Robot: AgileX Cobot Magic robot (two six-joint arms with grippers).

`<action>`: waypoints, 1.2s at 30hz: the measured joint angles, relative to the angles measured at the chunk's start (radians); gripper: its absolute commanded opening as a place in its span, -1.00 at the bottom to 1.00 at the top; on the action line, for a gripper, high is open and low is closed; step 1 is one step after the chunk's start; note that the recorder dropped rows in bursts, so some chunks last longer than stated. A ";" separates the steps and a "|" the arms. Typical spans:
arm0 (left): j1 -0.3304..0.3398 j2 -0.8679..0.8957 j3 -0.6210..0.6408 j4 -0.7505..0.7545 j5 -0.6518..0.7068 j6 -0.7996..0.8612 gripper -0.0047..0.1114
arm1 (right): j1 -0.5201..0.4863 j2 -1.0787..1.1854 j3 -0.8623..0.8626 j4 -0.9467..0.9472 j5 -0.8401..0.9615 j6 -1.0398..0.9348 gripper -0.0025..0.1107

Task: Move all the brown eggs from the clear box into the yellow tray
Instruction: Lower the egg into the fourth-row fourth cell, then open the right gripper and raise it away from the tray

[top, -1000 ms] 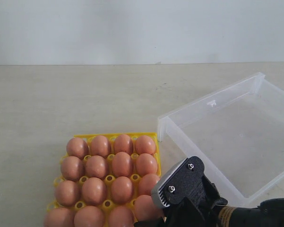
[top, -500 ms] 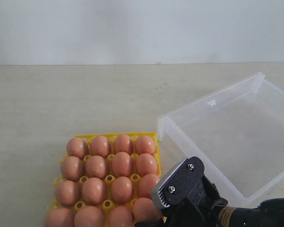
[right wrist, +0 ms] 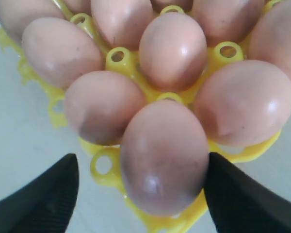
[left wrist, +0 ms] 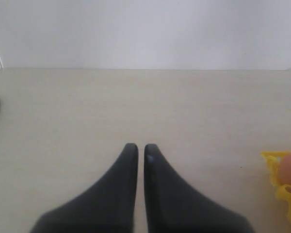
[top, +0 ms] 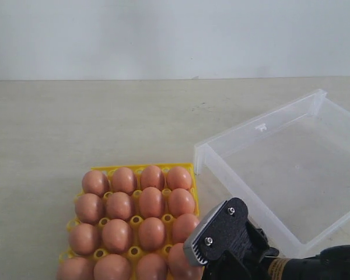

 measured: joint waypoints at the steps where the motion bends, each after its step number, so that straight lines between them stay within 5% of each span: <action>1: 0.000 0.000 0.000 0.000 0.000 0.000 -0.85 | 0.000 0.000 0.000 0.000 0.002 0.000 0.23; 16: 0.000 0.000 0.000 0.000 0.000 0.000 -0.85 | 0.000 -0.035 -0.008 0.014 0.069 -0.081 0.24; 25: 0.000 0.000 0.000 0.000 0.000 0.000 -0.85 | 0.000 -0.136 -0.006 0.409 0.094 -0.477 0.24; 31: 0.000 0.000 0.000 0.000 0.000 0.000 -0.85 | 0.000 -0.155 -0.004 0.502 0.083 -0.570 0.22; 34: 0.000 0.000 0.000 0.000 0.000 0.000 -0.85 | 0.000 -0.215 -0.004 0.555 0.009 -0.576 -0.03; 36: 0.000 0.000 0.000 0.000 0.000 0.000 -0.85 | 0.000 -0.278 -0.004 0.619 -0.067 -0.581 -0.44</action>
